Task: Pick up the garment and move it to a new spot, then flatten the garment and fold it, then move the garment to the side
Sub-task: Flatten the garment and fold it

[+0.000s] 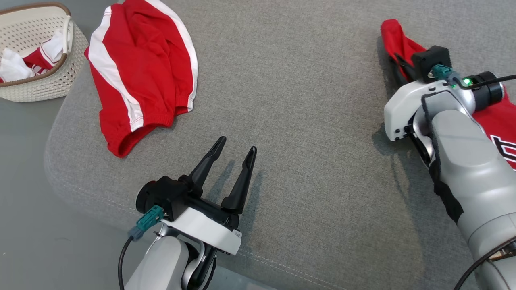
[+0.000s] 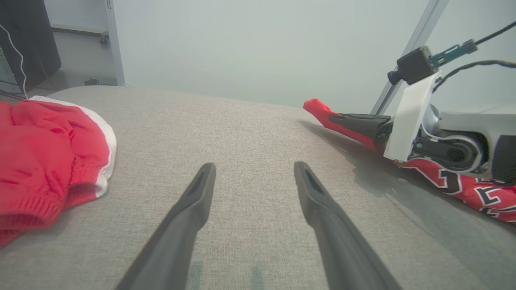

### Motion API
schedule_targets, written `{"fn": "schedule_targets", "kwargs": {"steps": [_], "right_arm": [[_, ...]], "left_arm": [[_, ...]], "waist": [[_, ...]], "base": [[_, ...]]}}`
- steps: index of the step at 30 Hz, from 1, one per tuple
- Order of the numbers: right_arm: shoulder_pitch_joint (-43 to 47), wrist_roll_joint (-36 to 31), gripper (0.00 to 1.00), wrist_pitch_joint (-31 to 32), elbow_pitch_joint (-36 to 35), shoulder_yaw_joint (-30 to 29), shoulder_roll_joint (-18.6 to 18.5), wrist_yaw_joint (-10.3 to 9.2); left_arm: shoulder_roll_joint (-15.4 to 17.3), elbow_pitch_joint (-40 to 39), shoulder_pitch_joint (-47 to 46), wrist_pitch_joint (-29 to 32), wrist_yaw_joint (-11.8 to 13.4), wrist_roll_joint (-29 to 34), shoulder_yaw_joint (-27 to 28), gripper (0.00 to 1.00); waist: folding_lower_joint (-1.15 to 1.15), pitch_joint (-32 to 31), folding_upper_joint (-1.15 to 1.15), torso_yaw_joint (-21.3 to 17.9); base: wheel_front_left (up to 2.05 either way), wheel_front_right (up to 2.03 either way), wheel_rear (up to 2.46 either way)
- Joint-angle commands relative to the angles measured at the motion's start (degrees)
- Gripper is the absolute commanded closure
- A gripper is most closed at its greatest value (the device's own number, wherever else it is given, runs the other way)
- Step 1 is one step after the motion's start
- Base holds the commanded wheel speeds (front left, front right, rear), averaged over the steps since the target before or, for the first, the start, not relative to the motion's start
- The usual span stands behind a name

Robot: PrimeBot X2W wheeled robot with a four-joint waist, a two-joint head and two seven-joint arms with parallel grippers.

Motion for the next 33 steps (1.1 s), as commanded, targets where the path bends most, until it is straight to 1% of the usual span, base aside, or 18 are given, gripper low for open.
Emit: {"fn": "schedule_targets", "kwargs": {"steps": [1, 3, 7, 10, 12, 15, 18, 21, 22, 23, 24, 28, 30, 32, 33], "right_arm": [[0.44, 1.24, 1.0, -1.0, -2.43, 2.23, 1.92, -0.01], [1.96, 4.18, 1.0, -1.19, -5.41, 6.76, 2.25, -0.01], [6.77, 17.01, 1.0, -1.28, -18.57, 21.89, 2.32, -0.01], [8.32, 24.37, 1.0, -0.64, -25.44, 29.9, 2.33, -0.01], [9.14, 27.95, 1.0, -0.33, -28.43, 33.05, 2.33, -0.01], [10.67, 32.13, 1.0, 0.74, -30.81, 35.88, 1.6, -0.01], [12.05, 34.87, 1.0, 1.45, -30.86, 37.59, 0.1, -0.01], [13.48, 38.04, 1.0, 1.85, -30.13, 39.61, -0.45, -0.01], [13.8, 39.02, 0.66, 1.69, -29.65, 39.96, -0.58, -0.01], [13.98, 39.93, 0.06, 1.44, -29.32, 40.33, -0.68, -0.01], [14.01, 40.62, 0.0, 1.12, -29.12, 40.83, -0.82, -0.01], [14.27, 43.15, 0.0, 0.2, -29.21, 41.9, -1.44, -0.01], [15.12, 45.29, 0.0, -0.77, -30.69, 41.56, -2.99, -0.01], [16.4, 46.13, 0.0, -1.19, -32.83, 39.66, -4.74, -0.01], [16.4, 46.13, 0.0, -1.19, -32.83, 39.66, -4.74, -0.01]], "left_arm": [[0.6, -1.2, -1.13, -0.58, 0.39, 0.2, 2.17, 0.0], [0.6, -1.01, -1.06, -0.58, 0.33, 0.37, 2.37, 0.0], [0.6, -0.46, -0.54, -0.58, 0.23, 0.64, 2.97, 0.0], [0.6, -0.27, -0.07, -0.58, 0.21, 0.87, 3.54, 0.0], [0.6, -0.25, 0.16, -0.58, 0.2, 0.94, 3.72, 0.0], [0.6, -0.5, 0.39, -0.58, 0.3, 1.0, 4.04, 0.0], [0.6, -0.69, 0.59, -0.58, 0.35, 1.15, 4.09, 0.0], [0.6, -0.46, 0.71, -0.58, 0.26, 1.37, 4.06, 0.0], [0.6, -0.34, 0.76, -0.58, 0.22, 1.51, 4.04, 0.0], [0.6, -0.19, 0.77, -0.58, 0.18, 1.68, 4.03, 0.0], [0.6, -0.06, 0.77, -0.58, 0.15, 1.85, 4.1, 0.0], [0.6, 0.15, 0.62, -0.58, 0.05, 2.36, 4.43, 0.0], [0.67, 0.35, 0.65, -0.58, -0.03, 2.7, 5.08, 0.0], [0.92, 0.53, 0.87, -0.58, -0.07, 2.86, 5.72, 0.0], [0.92, 0.53, 0.87, -0.58, -0.07, 2.86, 5.72, 0.0]], "waist": [[0.0, -0.37, 0.0, -0.53], [0.0, -0.73, 0.0, -0.89], [0.0, -1.65, 0.0, -1.77], [0.0, -2.31, 0.0, -2.4], [0.0, -2.66, 0.0, -2.53], [0.0, -3.03, 0.0, -2.78], [0.0, -3.26, 0.0, -3.26], [0.0, -3.57, 0.0, -3.95], [0.0, -3.64, 0.0, -4.13], [0.0, -3.67, 0.0, -4.33], [0.0, -3.69, 0.0, -4.61], [0.0, -3.73, 0.0, -5.35], [0.0, -3.93, 0.0, -6.27], [0.0, -4.25, 0.0, -6.99], [0.0, -4.25, 0.0, -6.99]], "base": [[0.0, 0.0, 0.0], [0.0, 0.0, 0.0], [0.0, 0.0, 0.0], [0.0, 0.0, 0.0], [0.0, 0.0, 0.0], [0.0, 0.0, 0.0], [0.0, 0.0, 0.0], [0.0, 0.0, 0.0], [0.0, 0.0, 0.0], [0.0, 0.0, 0.0], [0.0, 0.0, 0.0], [0.0, 0.0, 0.0], [0.0, 0.0, 0.0], [0.0, 0.0, 0.0], [0.0, 0.0, 0.0]]}}
